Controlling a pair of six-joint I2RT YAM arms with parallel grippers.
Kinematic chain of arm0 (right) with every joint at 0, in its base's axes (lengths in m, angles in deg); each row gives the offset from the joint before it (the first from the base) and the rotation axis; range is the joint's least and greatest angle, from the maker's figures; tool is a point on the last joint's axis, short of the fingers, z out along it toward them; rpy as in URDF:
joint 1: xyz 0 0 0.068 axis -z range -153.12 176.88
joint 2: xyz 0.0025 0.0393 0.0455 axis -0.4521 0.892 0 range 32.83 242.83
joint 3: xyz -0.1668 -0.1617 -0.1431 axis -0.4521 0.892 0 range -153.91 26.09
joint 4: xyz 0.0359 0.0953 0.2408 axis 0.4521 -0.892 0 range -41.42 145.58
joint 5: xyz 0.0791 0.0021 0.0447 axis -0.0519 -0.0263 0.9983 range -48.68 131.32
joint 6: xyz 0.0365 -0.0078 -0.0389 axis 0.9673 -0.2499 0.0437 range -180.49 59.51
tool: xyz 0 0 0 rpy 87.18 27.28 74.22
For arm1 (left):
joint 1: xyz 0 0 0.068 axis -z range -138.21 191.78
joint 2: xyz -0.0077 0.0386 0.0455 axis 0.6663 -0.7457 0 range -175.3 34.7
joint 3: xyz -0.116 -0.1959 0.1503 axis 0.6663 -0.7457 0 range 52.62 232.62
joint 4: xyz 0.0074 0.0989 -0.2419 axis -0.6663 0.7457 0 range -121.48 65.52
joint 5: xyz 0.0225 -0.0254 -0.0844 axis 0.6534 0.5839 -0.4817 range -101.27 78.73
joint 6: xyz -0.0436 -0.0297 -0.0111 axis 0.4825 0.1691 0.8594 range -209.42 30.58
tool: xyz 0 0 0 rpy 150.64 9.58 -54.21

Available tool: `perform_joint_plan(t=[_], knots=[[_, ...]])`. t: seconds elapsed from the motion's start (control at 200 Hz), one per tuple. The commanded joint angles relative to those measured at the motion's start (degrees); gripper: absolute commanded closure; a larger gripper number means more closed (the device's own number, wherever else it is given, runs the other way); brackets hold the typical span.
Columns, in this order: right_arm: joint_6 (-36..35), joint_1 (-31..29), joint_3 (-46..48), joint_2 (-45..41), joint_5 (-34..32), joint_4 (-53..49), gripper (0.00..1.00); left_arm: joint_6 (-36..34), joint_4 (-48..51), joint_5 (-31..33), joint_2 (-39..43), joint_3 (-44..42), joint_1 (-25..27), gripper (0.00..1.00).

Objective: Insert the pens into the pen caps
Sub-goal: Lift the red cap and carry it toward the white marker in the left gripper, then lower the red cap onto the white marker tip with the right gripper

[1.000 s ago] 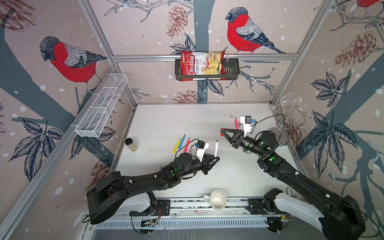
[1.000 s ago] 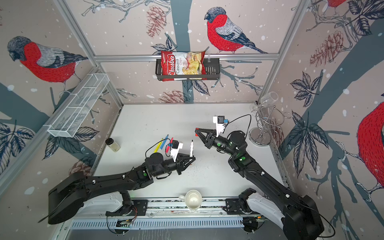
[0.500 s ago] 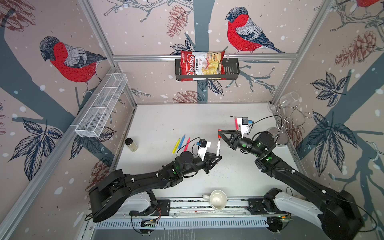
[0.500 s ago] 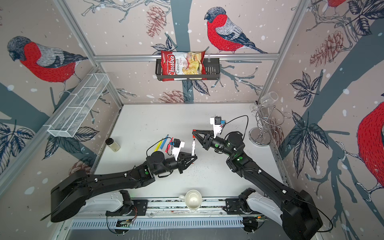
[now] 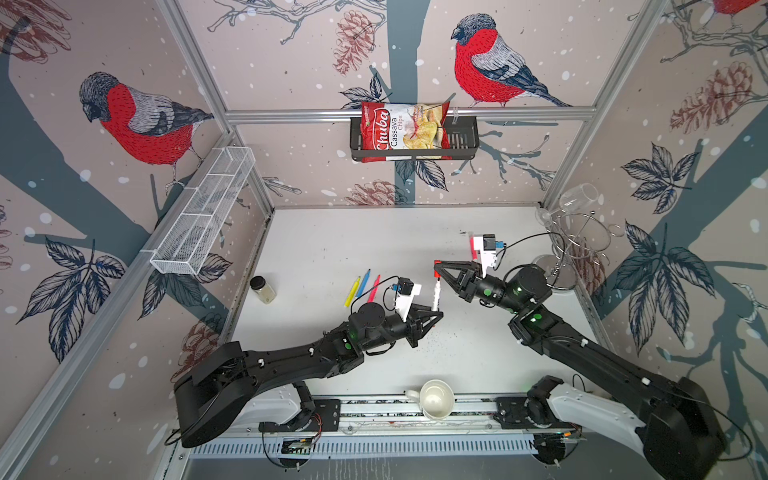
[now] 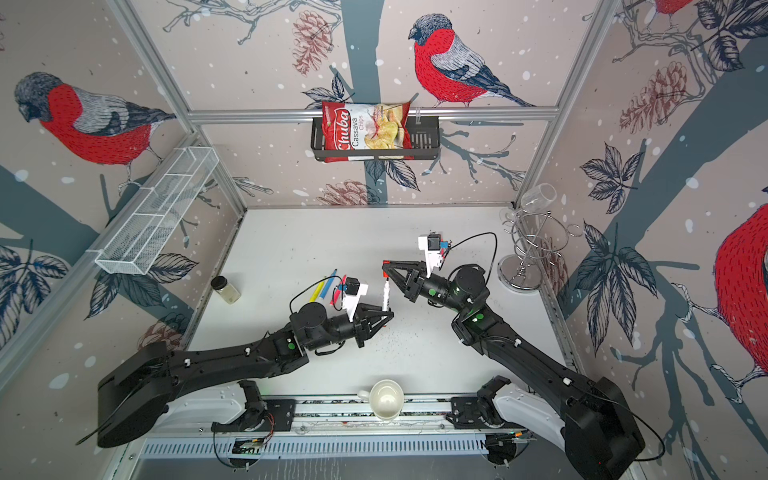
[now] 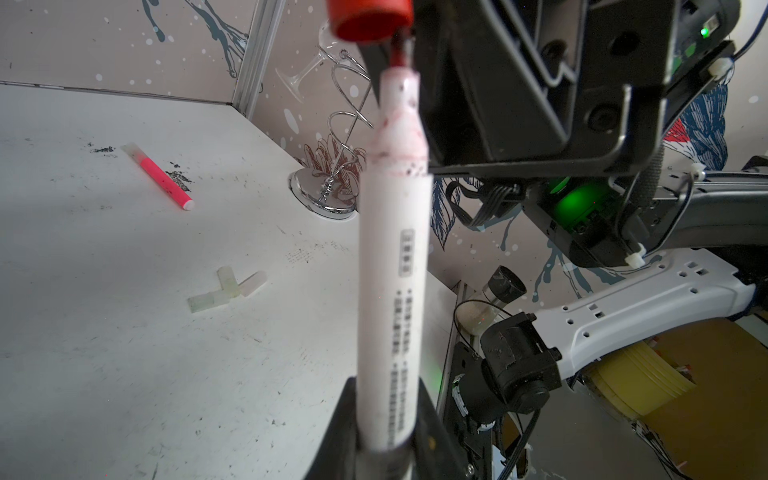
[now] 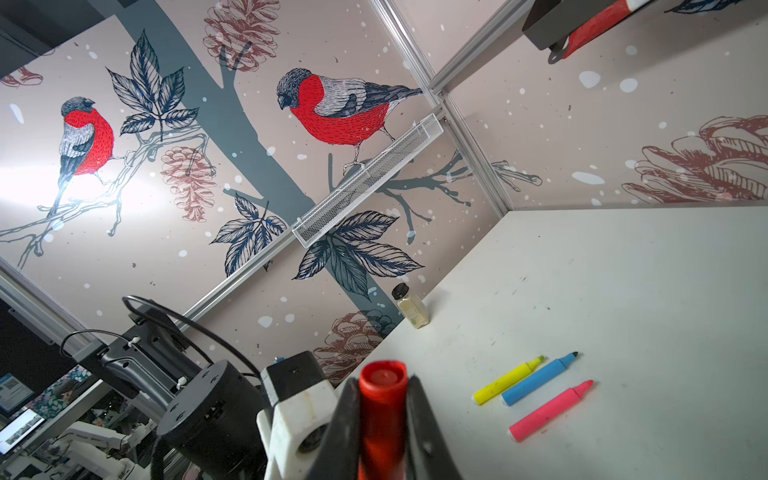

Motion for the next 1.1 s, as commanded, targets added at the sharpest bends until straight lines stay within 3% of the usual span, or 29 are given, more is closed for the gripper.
perform_joint_plan(t=[0.0,1.096], knots=[[0.33,-0.21,-0.23,-0.94,0.3,2.4,0.84,-0.73,-1.03,1.13,0.13,-0.03,-0.08,1.0],[-0.01,-1.33,0.69,-0.44,1.57,4.91,0.84,-0.95,-0.87,0.7,2.94,-0.03,-0.17,1.0]])
